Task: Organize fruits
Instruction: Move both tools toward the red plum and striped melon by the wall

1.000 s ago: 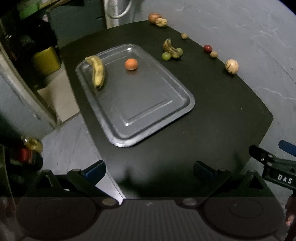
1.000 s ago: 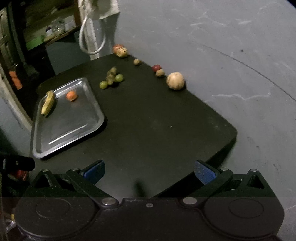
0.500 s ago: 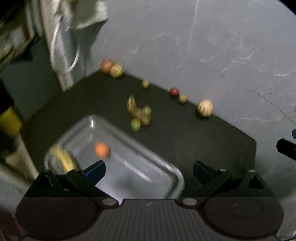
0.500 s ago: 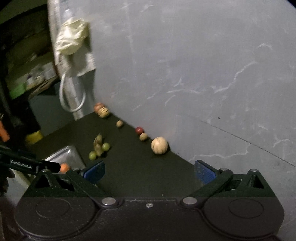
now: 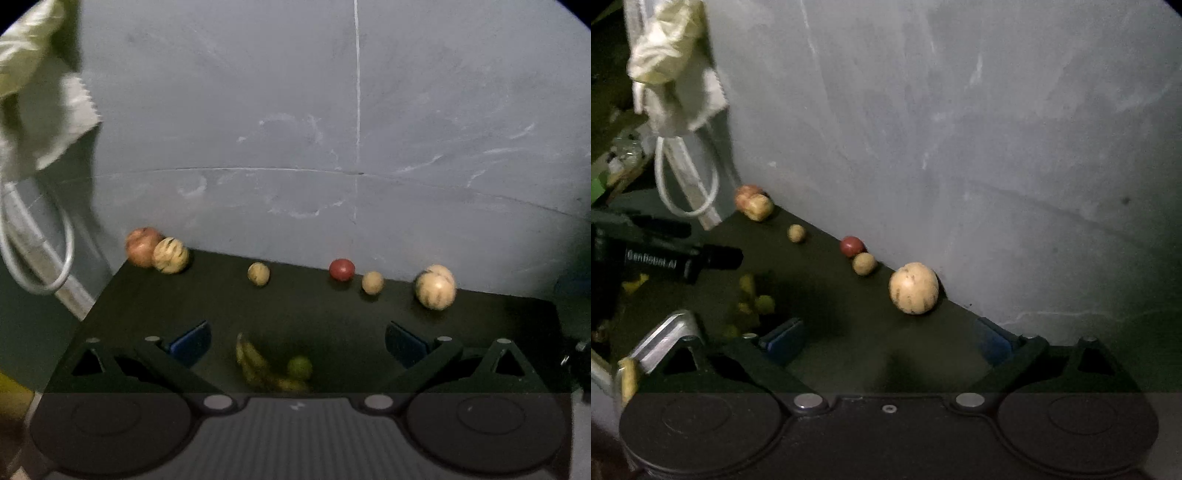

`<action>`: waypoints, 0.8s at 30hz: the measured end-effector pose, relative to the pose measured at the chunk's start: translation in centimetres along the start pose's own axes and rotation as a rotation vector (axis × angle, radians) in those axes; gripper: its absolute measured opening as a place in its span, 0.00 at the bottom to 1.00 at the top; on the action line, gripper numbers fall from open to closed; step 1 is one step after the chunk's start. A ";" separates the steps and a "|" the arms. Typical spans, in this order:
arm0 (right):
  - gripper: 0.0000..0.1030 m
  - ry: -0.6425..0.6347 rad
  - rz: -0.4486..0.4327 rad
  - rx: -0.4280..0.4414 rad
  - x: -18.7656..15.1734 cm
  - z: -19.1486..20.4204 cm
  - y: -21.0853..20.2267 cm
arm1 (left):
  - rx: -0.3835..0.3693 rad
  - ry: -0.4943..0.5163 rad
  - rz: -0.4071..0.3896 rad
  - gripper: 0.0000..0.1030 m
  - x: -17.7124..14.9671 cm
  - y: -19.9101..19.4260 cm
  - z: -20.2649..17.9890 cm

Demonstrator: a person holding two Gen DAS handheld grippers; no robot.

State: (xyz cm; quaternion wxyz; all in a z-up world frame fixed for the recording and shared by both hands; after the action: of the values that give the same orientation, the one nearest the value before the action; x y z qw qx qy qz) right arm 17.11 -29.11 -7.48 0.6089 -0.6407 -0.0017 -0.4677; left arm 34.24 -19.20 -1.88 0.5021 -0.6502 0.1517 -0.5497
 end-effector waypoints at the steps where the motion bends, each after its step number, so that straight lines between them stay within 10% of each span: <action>1: 0.93 0.011 0.003 0.001 0.1 -0.2 1.0 | -0.002 0.001 0.006 0.99 0.4 1.2 0.1; 24: 0.62 0.089 -0.007 -0.016 1.6 -1.8 10.5 | -0.175 -0.165 0.096 0.91 3.4 16.2 0.7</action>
State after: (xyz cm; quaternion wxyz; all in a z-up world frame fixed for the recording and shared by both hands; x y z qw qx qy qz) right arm 22.97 -34.19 -15.04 0.6015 -0.6241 0.0270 -0.4979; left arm 41.79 -28.71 -13.21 0.4798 -0.7264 0.1882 -0.4546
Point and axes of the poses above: each gripper's, at about its wrist camera, not at the fingertips, and y roughly the way its jaws point, z to its left, x to its top, the point moved 3 cm from there along y, roughly the way its jaws point, and after that the axes turned 6 degrees about z, right-handed, at the moved point
